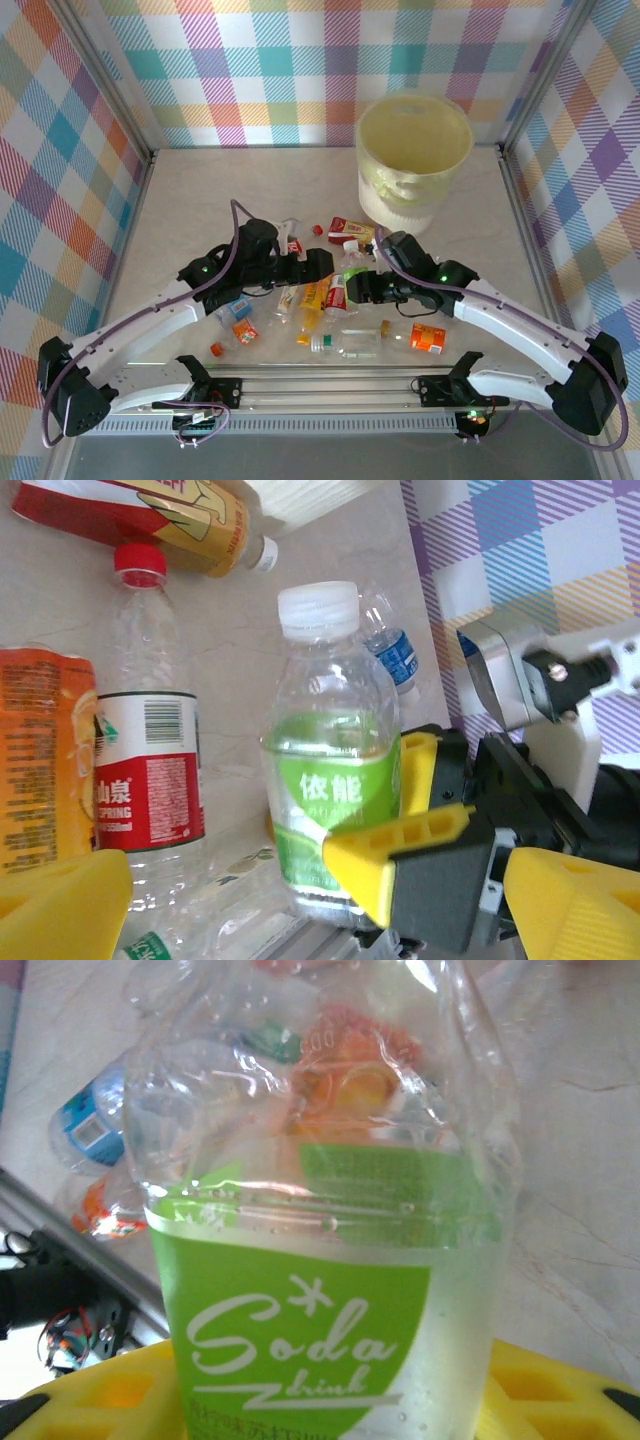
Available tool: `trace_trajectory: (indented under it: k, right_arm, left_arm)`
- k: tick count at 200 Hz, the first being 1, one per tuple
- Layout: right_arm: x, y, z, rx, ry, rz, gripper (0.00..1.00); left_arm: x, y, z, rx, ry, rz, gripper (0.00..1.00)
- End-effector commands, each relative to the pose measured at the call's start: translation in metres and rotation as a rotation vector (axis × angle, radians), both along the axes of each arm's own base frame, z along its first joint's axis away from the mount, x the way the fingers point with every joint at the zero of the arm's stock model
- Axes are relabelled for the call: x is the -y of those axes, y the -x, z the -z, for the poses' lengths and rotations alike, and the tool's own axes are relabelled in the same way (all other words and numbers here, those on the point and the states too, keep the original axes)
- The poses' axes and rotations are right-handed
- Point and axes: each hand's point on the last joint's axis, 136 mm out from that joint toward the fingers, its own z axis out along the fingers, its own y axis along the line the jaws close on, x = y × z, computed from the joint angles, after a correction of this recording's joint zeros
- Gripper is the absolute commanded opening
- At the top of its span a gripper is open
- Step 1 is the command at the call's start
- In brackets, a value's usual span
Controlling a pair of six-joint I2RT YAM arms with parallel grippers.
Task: Put the plastic bottles in the bin
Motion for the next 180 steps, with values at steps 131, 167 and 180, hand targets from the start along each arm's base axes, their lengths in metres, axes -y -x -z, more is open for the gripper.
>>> trace_trajectory:
  k: [131,167,180]
  right_arm:
    - [-0.024,0.011,-0.037,0.047,-0.133,-0.139,0.51]
    - [-0.027,0.009,-0.039,0.052,-0.152,-0.137,0.5]
    - [-0.027,0.009,-0.039,0.052,-0.154,-0.138,0.5]
  left_arm:
    - [0.051,-0.008,0.013,-0.134,0.104,0.088,0.85]
    - [0.054,-0.003,0.018,-0.169,0.129,0.103,0.82]
    - [0.056,-0.003,0.018,-0.179,0.144,0.108,0.82]
